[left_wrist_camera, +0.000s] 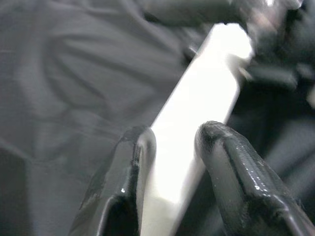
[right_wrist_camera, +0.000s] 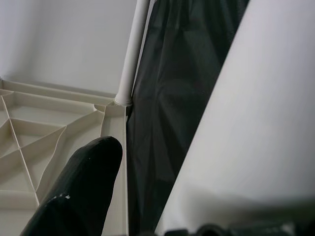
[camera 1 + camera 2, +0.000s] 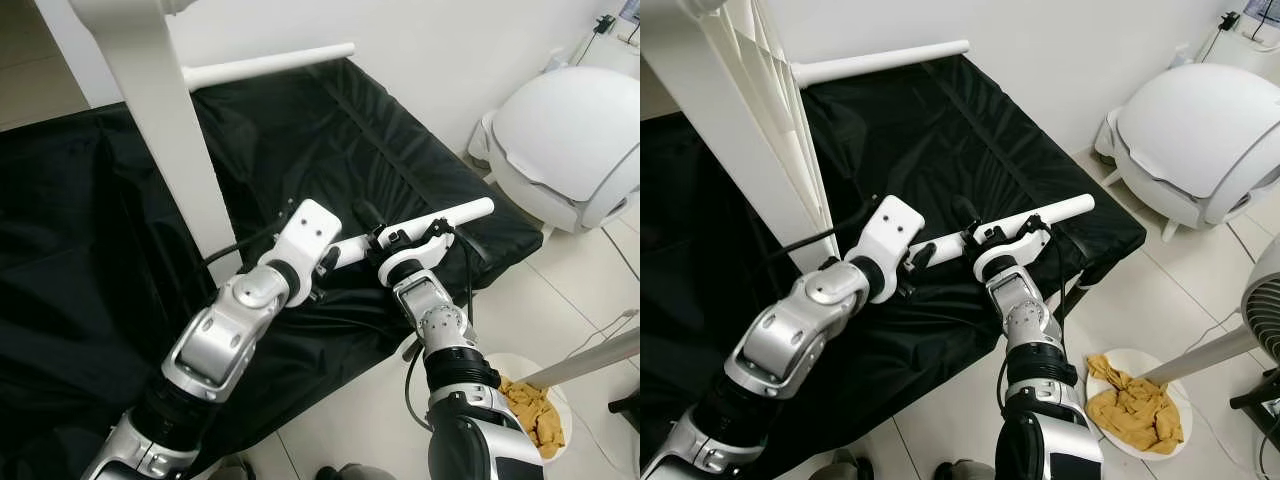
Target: Building children table
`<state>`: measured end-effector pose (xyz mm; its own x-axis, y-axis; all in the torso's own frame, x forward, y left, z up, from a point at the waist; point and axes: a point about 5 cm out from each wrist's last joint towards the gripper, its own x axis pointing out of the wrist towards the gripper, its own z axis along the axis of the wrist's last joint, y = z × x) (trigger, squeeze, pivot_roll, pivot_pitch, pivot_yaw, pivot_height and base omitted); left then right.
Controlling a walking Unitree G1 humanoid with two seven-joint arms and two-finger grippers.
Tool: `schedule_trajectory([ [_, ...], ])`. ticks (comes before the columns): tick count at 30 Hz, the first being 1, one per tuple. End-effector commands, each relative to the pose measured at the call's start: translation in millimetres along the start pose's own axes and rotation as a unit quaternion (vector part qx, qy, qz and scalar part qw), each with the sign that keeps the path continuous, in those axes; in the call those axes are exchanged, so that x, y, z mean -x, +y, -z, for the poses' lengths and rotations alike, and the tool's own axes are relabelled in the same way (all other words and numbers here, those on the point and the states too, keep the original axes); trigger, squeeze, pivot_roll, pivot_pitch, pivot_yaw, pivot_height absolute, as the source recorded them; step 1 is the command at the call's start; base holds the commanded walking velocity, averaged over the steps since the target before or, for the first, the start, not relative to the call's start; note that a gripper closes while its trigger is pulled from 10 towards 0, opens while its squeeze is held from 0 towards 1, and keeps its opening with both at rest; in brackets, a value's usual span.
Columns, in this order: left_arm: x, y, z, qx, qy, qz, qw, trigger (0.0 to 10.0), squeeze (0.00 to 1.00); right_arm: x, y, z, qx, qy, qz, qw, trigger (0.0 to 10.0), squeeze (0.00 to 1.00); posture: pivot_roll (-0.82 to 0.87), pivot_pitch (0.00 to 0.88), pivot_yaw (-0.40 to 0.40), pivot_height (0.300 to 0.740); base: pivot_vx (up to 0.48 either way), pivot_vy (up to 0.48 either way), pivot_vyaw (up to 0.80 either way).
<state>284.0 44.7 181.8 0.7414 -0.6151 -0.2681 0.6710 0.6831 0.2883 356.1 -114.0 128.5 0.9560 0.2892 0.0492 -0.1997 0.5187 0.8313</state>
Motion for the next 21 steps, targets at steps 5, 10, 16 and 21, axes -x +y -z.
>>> schedule_trajectory([
  [5,-2.8,-7.1,10,-0.026,0.024,0.020,0.999,10.0,0.00,16.8,-25.5,35,-0.034,0.080,0.066,0.994,10.0,0.00,0.01,0.123,-0.032,0.740,0.000,0.000,0.00],
  [10,-7.0,-4.6,14,-0.085,0.040,-0.011,0.996,10.0,0.00,21.4,-24.6,35,-0.038,0.081,0.065,0.994,10.0,0.00,0.01,0.128,-0.031,0.740,0.000,0.000,0.00],
  [16,-14.8,1.5,21,-0.138,0.065,-0.070,0.986,10.0,0.00,25.3,-19.6,37,-0.038,0.083,0.058,0.994,10.0,0.00,0.00,0.133,-0.029,0.740,0.000,0.000,0.00],
  [21,-16.3,3.3,22,-0.148,0.071,-0.086,0.983,10.0,0.00,26.3,-18.3,37,-0.038,0.084,0.056,0.994,10.0,0.00,0.00,0.133,-0.029,0.740,0.000,0.000,0.00],
])
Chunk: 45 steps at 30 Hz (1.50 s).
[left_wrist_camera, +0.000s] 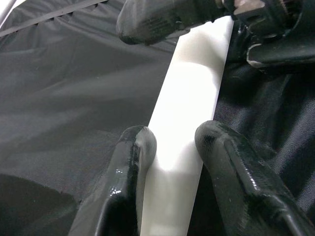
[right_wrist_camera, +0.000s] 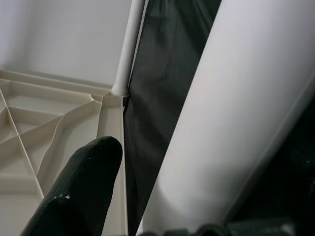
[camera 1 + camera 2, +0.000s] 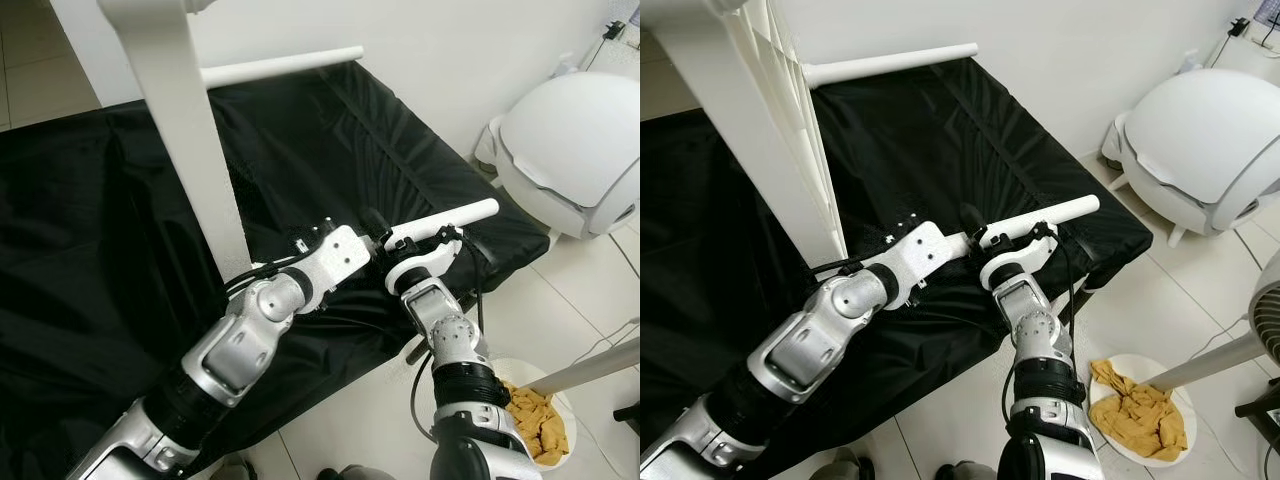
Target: Building children table
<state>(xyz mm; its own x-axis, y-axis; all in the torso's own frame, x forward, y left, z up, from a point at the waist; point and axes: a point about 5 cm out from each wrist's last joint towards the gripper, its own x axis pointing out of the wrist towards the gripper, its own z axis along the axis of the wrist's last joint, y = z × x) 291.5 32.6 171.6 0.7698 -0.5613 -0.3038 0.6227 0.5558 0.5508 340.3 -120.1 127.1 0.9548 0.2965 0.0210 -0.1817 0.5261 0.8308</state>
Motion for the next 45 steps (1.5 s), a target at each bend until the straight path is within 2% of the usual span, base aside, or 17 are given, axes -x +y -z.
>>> schedule_trajectory([
  [1,-3.4,4.7,19,-0.009,0.053,-0.068,0.996,10.0,0.00,11.6,-13.7,39,-0.041,0.076,0.039,0.996,10.0,0.00,0.00,0.135,-0.028,0.740,0.000,0.000,0.00],
  [6,-10.5,12.9,13,-0.025,0.050,-0.099,0.994,10.0,0.00,36.6,4.9,38,-0.045,0.097,0.012,0.994,10.0,0.00,-0.02,0.139,-0.026,0.740,0.000,0.000,0.00],
  [12,-13.1,14.4,10,-0.026,0.044,-0.099,0.994,10.0,0.00,49.6,12.4,33,-0.041,0.099,0.001,0.994,10.0,0.00,-0.03,0.138,-0.023,0.740,0.000,0.000,0.00],
  [15,-14.6,16.8,8,-0.025,0.038,-0.102,0.994,10.0,0.00,63.0,20.3,20,0.001,0.079,-0.014,0.997,10.0,0.00,-0.04,0.137,-0.018,0.740,0.000,0.000,0.00],
  [18,-15.0,19.0,7,-0.024,0.036,-0.103,0.994,10.0,0.00,69.5,27.5,-2,0.076,0.012,-0.021,0.997,10.0,0.00,-0.04,0.137,-0.013,0.740,0.000,0.000,0.00],
  [19,-15.0,19.0,7,-0.024,0.036,-0.103,0.994,10.0,0.00,69.5,27.5,-2,0.076,0.012,-0.021,0.997,10.0,0.00,-0.04,0.137,-0.013,0.740,0.000,0.000,0.00],
  [22,-14.6,23.2,7,-0.021,0.034,-0.107,0.993,10.0,0.00,69.9,42.8,-40,0.201,-0.112,-0.024,0.973,10.0,0.00,-0.04,0.135,-0.010,0.740,0.000,0.000,0.00],
  [26,-13.1,26.6,3,0.005,0.019,-0.110,0.994,10.0,0.00,62.5,52.4,-53,0.261,-0.150,-0.024,0.953,10.0,0.00,-0.03,0.130,-0.011,0.740,0.000,0.000,0.00],
  [29,-12.4,27.4,2,0.014,0.013,-0.110,0.994,10.0,0.00,59.3,53.9,-55,0.271,-0.153,-0.023,0.950,10.0,0.00,-0.03,0.130,-0.011,0.740,0.000,0.000,0.00],
  [31,-10.9,29.1,-1,0.041,0.002,-0.111,0.993,10.0,0.00,54.4,54.3,-54,0.276,-0.152,-0.019,0.949,10.0,0.00,-0.03,0.124,-0.012,0.740,0.000,0.000,0.00],
  [33,-4.1,34.8,-12,0.123,-0.044,-0.107,0.986,10.0,0.00,41.8,54.3,-51,0.294,-0.151,-0.013,0.944,10.0,0.00,-0.02,0.121,-0.014,0.740,0.000,0.000,0.00],
  [34,-4.1,34.8,-12,0.123,-0.044,-0.107,0.986,10.0,0.00,41.8,54.3,-51,0.294,-0.151,-0.013,0.944,10.0,0.00,-0.02,0.121,-0.014,0.740,0.000,0.000,0.00],
  [36,4.9,39.7,-21,0.165,-0.091,-0.102,0.977,10.0,0.00,31.3,54.9,-47,0.307,-0.145,-0.018,0.940,10.0,0.00,-0.01,0.119,-0.020,0.740,0.000,0.000,0.00],
  [38,9.3,39.8,-22,0.168,-0.106,-0.098,0.975,10.0,0.00,26.6,54.1,-46,0.313,-0.144,-0.021,0.938,10.0,0.00,0.00,0.118,-0.025,0.740,0.000,0.000,0.00],
  [39,13.0,38.7,-22,0.171,-0.114,-0.091,0.974,10.0,0.16,23.0,53.1,-44,0.320,-0.142,-0.023,0.936,10.0,0.00,0.01,0.120,-0.029,0.740,0.000,0.000,0.00],
  [40,16.7,37.2,-21,0.169,-0.122,-0.083,0.974,10.0,1.00,20.0,51.6,-42,0.326,-0.138,-0.026,0.935,10.0,0.00,0.01,0.118,-0.032,0.740,0.000,0.000,0.00],
  [45,28.1,35.1,-21,0.162,-0.148,-0.068,0.973,10.0,1.00,13.8,47.2,-37,0.345,-0.125,-0.034,0.930,10.0,0.00,0.03,0.116,-0.041,0.740,0.000,0.000,0.00],
])
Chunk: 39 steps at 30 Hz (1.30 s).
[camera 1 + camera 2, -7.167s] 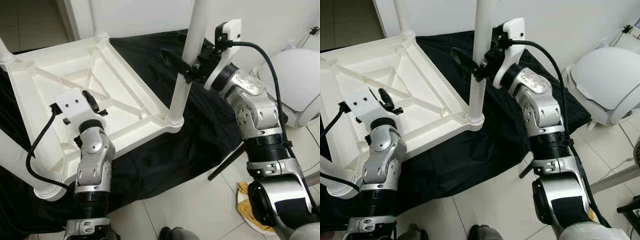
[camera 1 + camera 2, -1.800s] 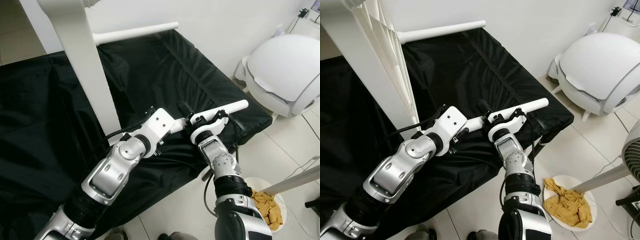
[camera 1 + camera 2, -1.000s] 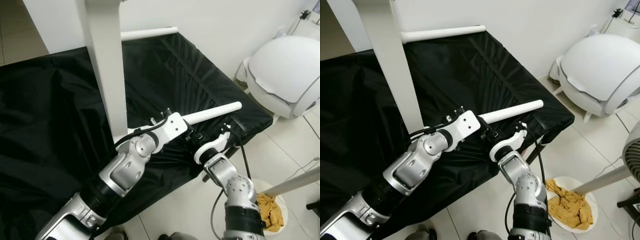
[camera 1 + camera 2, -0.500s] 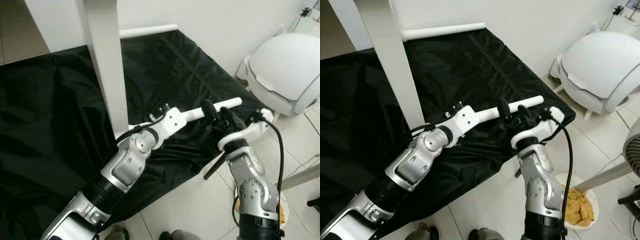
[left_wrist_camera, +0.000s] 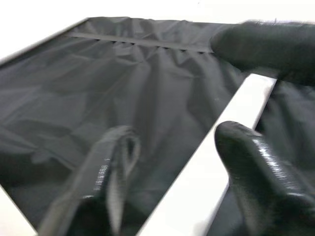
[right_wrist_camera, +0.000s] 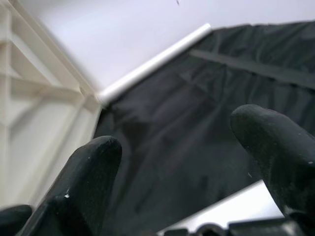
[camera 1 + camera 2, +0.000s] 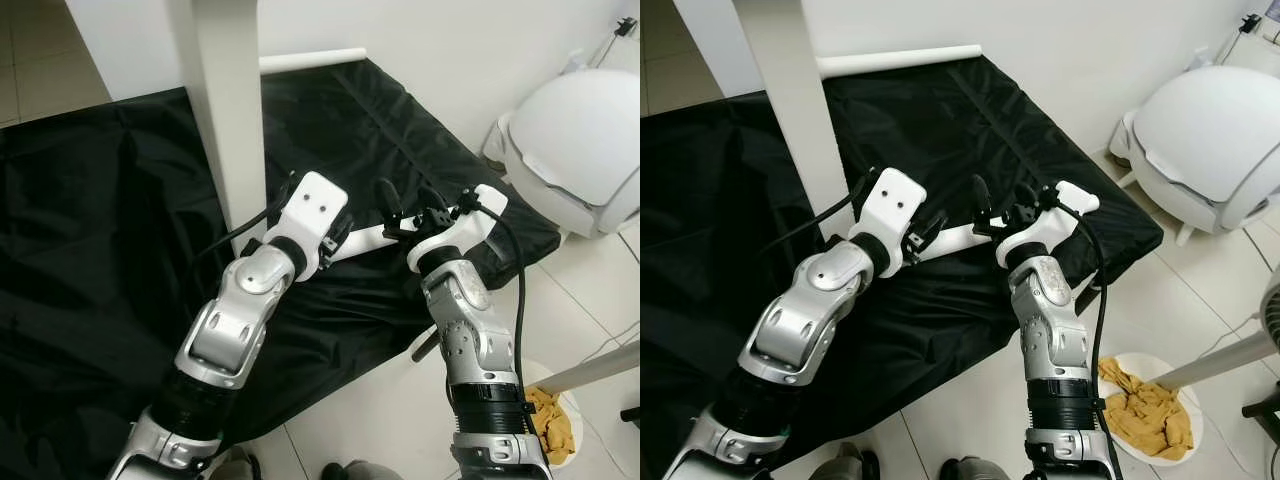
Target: Building children table
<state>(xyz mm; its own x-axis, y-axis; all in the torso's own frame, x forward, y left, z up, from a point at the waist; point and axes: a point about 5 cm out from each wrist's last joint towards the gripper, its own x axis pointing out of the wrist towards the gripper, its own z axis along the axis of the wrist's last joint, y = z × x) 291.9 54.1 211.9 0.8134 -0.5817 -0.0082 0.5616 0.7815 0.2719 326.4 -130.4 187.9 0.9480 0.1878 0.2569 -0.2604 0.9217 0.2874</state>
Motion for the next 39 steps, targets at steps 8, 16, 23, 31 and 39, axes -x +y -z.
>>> schedule_trajectory([
  [8,29.2,-7.8,-2,0.006,-0.044,0.029,0.999,10.0,1.00,-4.4,-2.4,15,0.020,0.014,-0.015,1.000,10.0,0.00,0.05,0.101,-0.060,0.740,0.000,0.000,0.00],
  [16,53.1,-13.9,12,0.007,-0.025,0.053,0.998,10.0,1.00,-7.9,-6.9,23,0.034,0.025,-0.019,0.999,10.0,0.00,0.06,0.085,-0.078,0.740,0.000,0.000,0.00],
  [23,62.2,-8.4,27,-0.010,-0.006,0.015,1.000,10.0,0.62,-9.2,-9.5,30,0.050,0.030,-0.029,0.998,10.0,0.00,0.08,0.063,-0.075,0.740,0.000,0.000,0.00],
  [31,67.7,-0.9,42,0.078,0.022,-0.070,0.994,10.0,0.00,-6.6,-15.7,41,0.066,0.048,-0.027,0.996,10.0,0.00,0.08,0.040,-0.084,0.740,0.000,0.000,0.00],
  [39,77.2,10.4,42,0.096,0.035,-0.124,0.987,10.0,0.00,-5.7,-19.2,44,0.075,0.053,-0.029,0.995,10.0,0.00,0.09,0.042,-0.095,0.740,0.000,0.000,0.00],
])
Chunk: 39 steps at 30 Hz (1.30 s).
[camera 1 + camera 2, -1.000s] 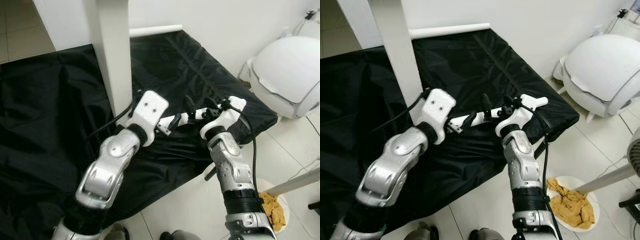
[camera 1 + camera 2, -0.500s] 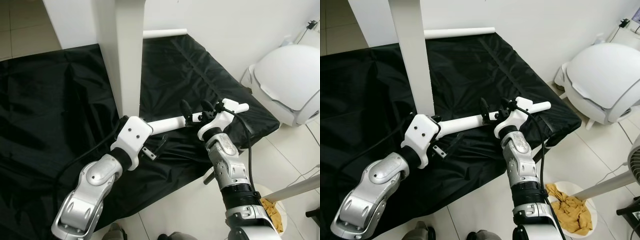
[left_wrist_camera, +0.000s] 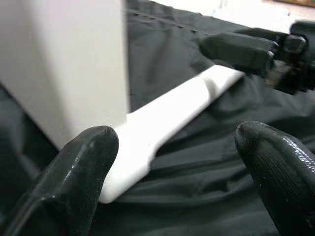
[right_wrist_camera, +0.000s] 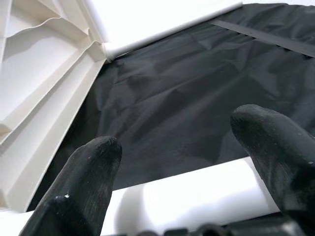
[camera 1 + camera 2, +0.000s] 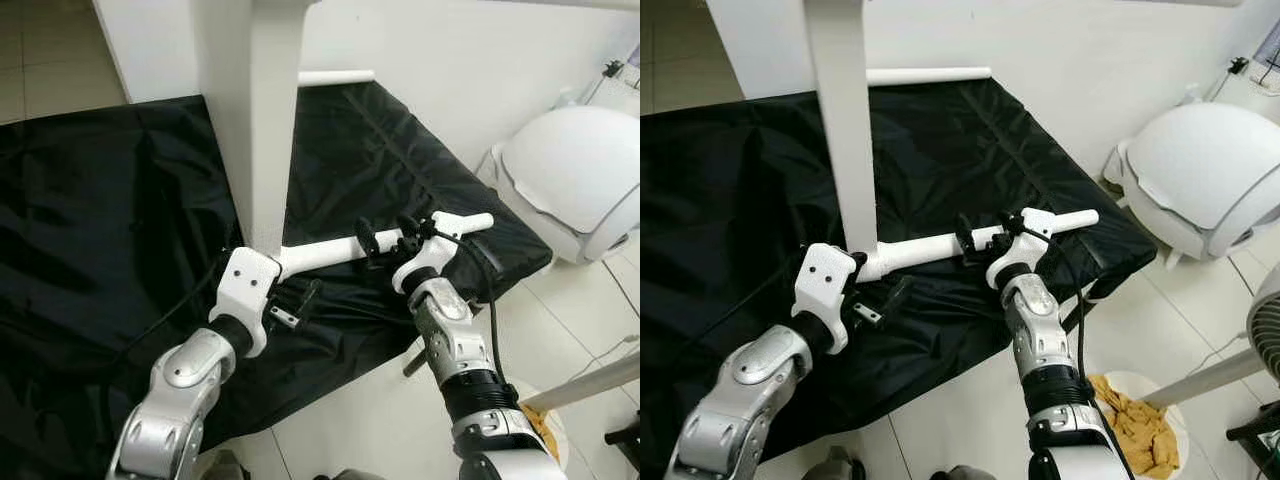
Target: Building children table
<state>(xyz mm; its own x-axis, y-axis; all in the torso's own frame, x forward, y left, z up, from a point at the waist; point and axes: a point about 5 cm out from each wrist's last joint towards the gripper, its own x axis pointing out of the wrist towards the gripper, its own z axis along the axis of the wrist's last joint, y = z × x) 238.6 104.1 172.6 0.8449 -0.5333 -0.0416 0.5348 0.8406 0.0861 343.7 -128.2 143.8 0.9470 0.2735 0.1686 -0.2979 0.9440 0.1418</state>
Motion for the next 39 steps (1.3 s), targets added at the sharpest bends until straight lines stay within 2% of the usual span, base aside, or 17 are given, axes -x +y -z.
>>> schedule_trajectory([
  [1,4.5,12.2,-1,0.003,0.005,-0.099,0.995,10.0,0.00,0.2,-4.1,0,0.005,0.000,0.002,1.000,10.0,0.00,0.09,0.042,-0.095,0.740,0.000,0.000,0.00],
  [3,6.9,21.9,-2,0.018,-0.002,-0.143,0.990,10.0,0.00,-0.1,-5.1,1,0.006,-0.001,0.001,1.000,10.0,0.00,0.10,0.043,-0.095,0.740,0.000,0.000,0.00],
  [5,5.1,26.9,-4,0.007,-0.006,-0.170,0.985,10.0,0.00,-0.7,-4.0,1,0.007,-0.003,0.000,1.000,10.0,0.00,0.09,0.044,-0.097,0.740,0.000,0.000,0.00],
  [8,3.9,28.0,-4,0.001,-0.007,-0.176,0.984,10.0,0.00,-1.1,-3.3,1,0.007,-0.004,0.000,1.000,10.0,0.00,0.09,0.043,-0.097,0.740,0.000,0.000,0.00],
  [13,-4.8,33.2,-3,0.014,-0.014,-0.206,0.978,10.0,0.00,-2.5,-1.4,0,0.010,-0.009,-0.002,1.000,10.0,0.00,0.08,0.046,-0.090,0.740,0.000,0.000,0.00],
  [14,-12.3,33.3,-5,0.045,-0.026,-0.200,0.978,10.0,0.00,-2.6,-1.3,0,0.012,-0.013,0.002,1.000,10.0,0.00,0.07,0.047,-0.088,0.740,0.000,0.000,0.00],
  [17,-15.8,33.4,-8,0.045,-0.033,-0.199,0.978,10.0,0.00,-2.6,-1.9,0,0.012,-0.014,0.007,1.000,10.0,0.00,0.06,0.046,-0.090,0.740,0.000,0.000,0.00],
  [21,-21.8,28.4,-15,0.052,-0.056,-0.173,0.982,10.0,0.00,-2.5,-2.2,0,0.013,-0.013,0.012,1.000,10.0,0.00,0.05,0.049,-0.086,0.740,0.000,0.000,0.00],
  [24,-25.5,18.1,-23,0.046,-0.081,-0.122,0.988,10.0,0.00,-2.1,-3.7,1,0.014,-0.013,0.016,1.000,10.0,0.00,0.04,0.052,-0.085,0.740,0.000,0.000,0.00],
  [27,-25.9,15.3,-25,0.043,-0.086,-0.111,0.989,10.0,0.00,-1.9,-4.4,1,0.016,-0.012,0.017,1.000,10.0,0.00,0.04,0.052,-0.085,0.740,0.000,0.000,0.00],
  [33,-18.5,21.5,-14,0.017,-0.065,-0.105,0.992,10.0,0.00,-2.1,-8.5,1,0.021,-0.013,0.023,0.999,10.0,0.00,0.04,0.057,-0.086,0.740,0.000,0.000,0.00],
  [36,-13.3,18.2,-14,0.008,-0.071,-0.084,0.994,10.0,0.00,-2.6,-8.0,1,0.024,-0.012,0.021,0.999,10.0,0.00,0.04,0.060,-0.089,0.740,0.000,0.000,0.00],
  [39,-9.9,12.7,-14,0.015,-0.079,-0.058,0.995,10.0,0.00,-3.0,-7.2,1,0.025,-0.011,0.019,0.999,10.0,0.00,0.05,0.062,-0.093,0.740,0.000,0.000,0.00],
])
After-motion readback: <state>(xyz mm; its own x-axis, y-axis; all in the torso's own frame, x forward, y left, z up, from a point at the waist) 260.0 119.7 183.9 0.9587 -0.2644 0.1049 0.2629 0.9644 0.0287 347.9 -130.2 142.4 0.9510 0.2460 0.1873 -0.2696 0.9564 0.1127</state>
